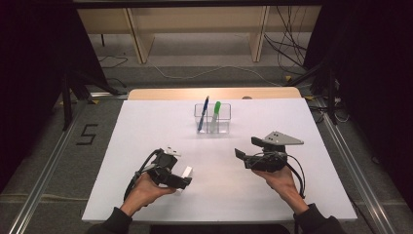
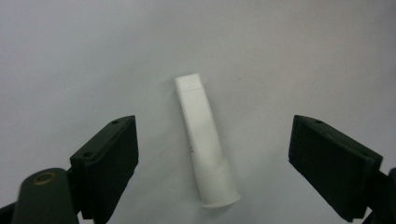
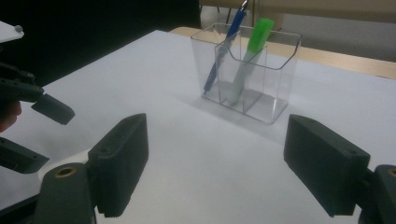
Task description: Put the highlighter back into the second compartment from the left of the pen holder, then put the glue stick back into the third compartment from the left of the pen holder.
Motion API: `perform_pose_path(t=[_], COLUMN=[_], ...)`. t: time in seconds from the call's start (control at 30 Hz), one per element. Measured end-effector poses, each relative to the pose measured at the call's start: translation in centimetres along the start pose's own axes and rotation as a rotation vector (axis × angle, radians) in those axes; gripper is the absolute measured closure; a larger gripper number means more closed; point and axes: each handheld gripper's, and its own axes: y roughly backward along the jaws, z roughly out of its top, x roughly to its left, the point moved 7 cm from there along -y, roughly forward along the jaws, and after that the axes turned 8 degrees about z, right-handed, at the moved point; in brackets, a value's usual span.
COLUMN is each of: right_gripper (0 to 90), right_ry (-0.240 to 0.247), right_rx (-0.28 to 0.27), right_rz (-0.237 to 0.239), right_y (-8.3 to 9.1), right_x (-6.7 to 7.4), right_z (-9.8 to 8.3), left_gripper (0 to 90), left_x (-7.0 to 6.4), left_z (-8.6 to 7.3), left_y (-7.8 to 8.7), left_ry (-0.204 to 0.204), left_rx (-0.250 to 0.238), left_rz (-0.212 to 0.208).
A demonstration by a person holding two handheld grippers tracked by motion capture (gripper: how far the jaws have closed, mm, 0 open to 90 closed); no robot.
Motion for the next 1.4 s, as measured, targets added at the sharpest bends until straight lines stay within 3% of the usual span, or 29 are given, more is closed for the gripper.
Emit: perform_pose_path(t=[0.33, 0.9, 0.97, 1.17, 1.4], right_gripper=[22.7, 22.6, 22.6, 22.5, 22.6], right_ry=[0.009, 0.018, 0.016, 0.022, 0.023], right_rx=[0.014, 0.027, 0.026, 0.032, 0.032], right_rz=[-0.002, -0.003, -0.003, -0.002, -0.002], right_y=[0.4, 0.8, 0.8, 0.6, 0.7], right_x=[0.3, 0.7, 0.7, 0.8, 0.8], right_z=[-0.8, -1.5, -1.5, -1.6, -1.6], left_gripper=[15.3, 16.0, 17.0, 20.9, 28.6], left_x=[-0.3, -0.2, -0.3, -0.6, -0.7], left_z=[-0.3, -0.7, -0.7, -1.0, -0.7], left_y=[-0.6, -1.4, -1.6, -2.0, -2.3], left_ry=[-0.04, -0.087, -0.083, -0.128, -0.147], left_rx=[0.079, 0.17, 0.178, 0.24, 0.251], left_rz=[0.003, 0.031, 0.024, 0.022, 0.03])
